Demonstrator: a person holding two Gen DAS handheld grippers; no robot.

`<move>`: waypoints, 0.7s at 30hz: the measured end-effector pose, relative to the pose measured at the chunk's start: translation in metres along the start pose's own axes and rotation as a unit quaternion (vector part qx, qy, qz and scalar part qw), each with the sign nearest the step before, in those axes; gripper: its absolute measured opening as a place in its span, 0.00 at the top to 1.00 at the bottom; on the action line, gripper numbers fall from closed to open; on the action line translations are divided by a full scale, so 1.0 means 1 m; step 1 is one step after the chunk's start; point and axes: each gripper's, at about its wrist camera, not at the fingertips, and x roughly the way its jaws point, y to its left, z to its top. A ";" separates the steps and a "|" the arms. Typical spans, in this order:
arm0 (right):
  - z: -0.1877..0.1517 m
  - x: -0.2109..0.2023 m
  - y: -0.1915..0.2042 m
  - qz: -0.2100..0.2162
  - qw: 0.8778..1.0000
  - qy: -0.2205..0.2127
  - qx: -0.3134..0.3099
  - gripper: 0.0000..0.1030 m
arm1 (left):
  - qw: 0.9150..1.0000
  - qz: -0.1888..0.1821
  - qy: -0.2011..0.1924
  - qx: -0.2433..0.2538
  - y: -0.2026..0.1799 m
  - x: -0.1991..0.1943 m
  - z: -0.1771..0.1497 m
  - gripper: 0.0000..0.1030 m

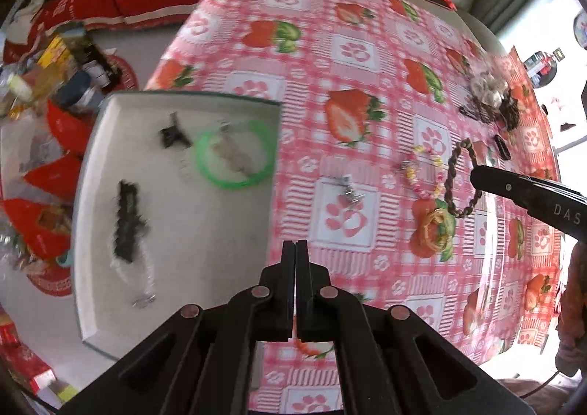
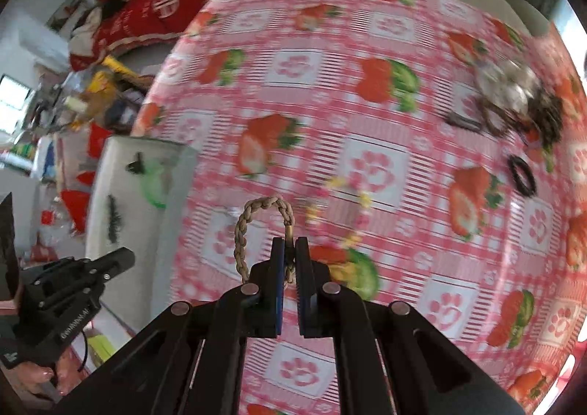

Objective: Organize jewelry

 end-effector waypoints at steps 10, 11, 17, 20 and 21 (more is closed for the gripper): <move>0.005 0.027 0.083 0.040 0.997 0.027 -0.058 0.95 | 0.999 0.015 -0.003 -0.052 0.057 -0.012 -0.028 0.95; 0.005 0.029 0.089 0.042 0.997 0.030 -0.060 0.95 | 0.999 0.019 -0.004 -0.046 0.057 -0.012 -0.029 0.95; 0.000 0.034 0.090 0.043 0.997 0.038 -0.054 0.95 | 0.999 0.025 -0.014 0.020 0.029 -0.013 -0.025 0.95; -0.004 0.029 0.070 0.029 0.998 0.037 -0.035 0.95 | 0.999 0.015 -0.008 0.030 0.011 -0.006 -0.017 0.95; -0.006 0.025 0.059 0.023 0.999 0.034 -0.024 0.95 | 0.999 0.010 -0.009 0.031 0.006 -0.004 -0.015 0.95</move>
